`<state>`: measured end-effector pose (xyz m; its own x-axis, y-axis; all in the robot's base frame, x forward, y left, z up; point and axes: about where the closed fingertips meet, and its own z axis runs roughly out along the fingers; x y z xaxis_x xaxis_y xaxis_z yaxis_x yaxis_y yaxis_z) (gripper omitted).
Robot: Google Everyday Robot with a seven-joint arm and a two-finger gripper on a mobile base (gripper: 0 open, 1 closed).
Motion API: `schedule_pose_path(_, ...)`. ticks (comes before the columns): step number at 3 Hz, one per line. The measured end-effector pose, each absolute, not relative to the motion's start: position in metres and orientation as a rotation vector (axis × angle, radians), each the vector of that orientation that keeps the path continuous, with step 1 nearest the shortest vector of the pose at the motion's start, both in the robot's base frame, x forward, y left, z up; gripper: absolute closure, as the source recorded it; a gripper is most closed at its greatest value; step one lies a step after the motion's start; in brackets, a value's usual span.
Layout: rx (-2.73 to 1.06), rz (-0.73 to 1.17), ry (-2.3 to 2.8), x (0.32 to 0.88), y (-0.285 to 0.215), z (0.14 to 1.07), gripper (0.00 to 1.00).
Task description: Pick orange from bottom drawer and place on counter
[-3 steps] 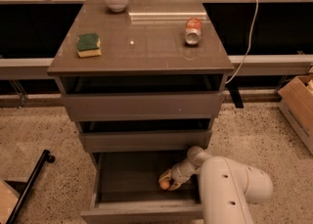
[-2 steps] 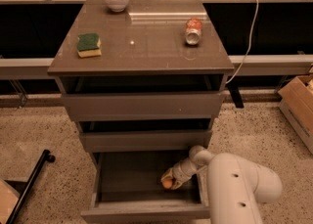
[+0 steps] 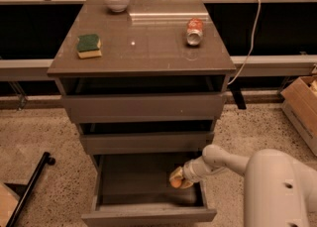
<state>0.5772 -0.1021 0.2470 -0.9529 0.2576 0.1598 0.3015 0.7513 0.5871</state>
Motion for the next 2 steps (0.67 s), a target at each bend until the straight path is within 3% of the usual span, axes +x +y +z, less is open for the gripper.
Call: schedule_pose_path(2, -0.351, -0.942, -3.027, 0.533, -0.131, 0.371, 1.0)
